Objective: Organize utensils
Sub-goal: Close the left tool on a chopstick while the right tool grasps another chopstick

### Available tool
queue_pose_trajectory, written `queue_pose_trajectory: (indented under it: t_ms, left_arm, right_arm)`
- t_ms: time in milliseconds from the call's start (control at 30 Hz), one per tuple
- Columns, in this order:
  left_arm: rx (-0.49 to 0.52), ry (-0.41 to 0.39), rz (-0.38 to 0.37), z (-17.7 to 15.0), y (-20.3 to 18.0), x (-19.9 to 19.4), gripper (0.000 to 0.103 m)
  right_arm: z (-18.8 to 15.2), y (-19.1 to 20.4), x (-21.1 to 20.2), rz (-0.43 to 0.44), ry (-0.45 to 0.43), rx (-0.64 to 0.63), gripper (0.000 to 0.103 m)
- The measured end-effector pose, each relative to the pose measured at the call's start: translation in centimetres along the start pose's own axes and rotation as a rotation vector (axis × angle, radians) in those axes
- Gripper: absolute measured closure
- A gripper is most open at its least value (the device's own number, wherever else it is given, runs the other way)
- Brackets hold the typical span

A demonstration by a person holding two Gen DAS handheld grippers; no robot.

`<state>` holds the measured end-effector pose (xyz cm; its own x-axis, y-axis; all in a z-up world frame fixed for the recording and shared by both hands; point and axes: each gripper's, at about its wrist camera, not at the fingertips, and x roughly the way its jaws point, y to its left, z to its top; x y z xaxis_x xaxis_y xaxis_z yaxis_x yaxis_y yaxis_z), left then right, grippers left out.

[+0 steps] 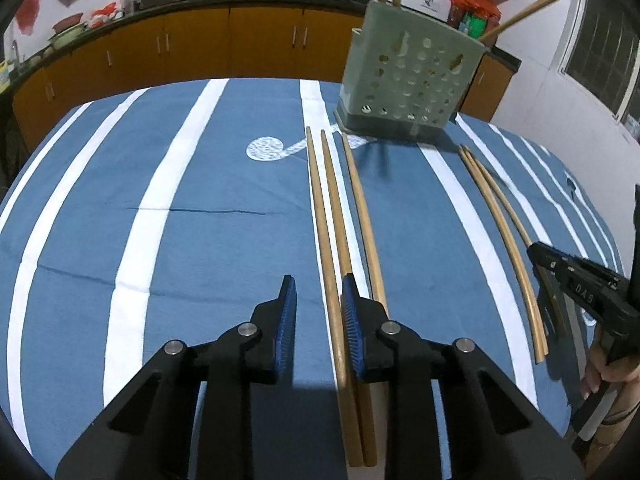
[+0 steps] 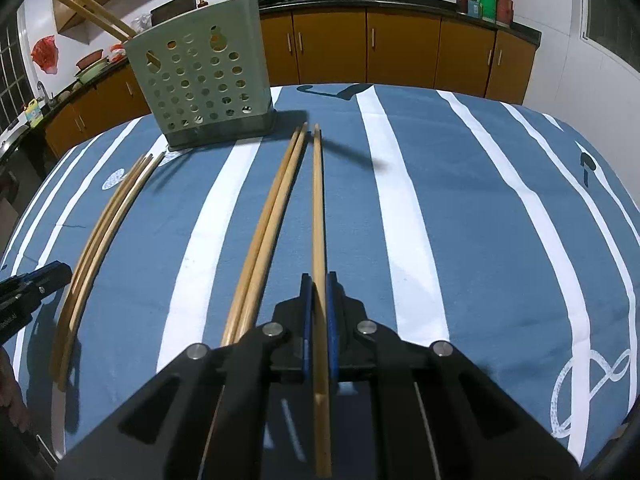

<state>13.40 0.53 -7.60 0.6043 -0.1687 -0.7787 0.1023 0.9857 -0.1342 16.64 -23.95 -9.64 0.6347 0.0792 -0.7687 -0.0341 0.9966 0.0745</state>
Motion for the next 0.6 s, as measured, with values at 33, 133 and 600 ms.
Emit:
queue_pose_trajectory:
  t_ms: [33,133,600]
  left_arm:
    - [0.004,0.007,0.003,-0.1,-0.1,0.2,0.081]
    - [0.025,0.012,0.019,-0.2,-0.4,0.4,0.082]
    - [0.023,0.001,0.097,1.0,0.9,1.3,0.095]
  right_arm:
    - [0.0,0.0,0.0,0.000,0.000,0.000,0.094]
    - [0.0,0.0,0.0,-0.005,0.001,-0.002,0.094]
    - [0.1,0.5,0.1,-0.024,-0.014,-0.044,0.095]
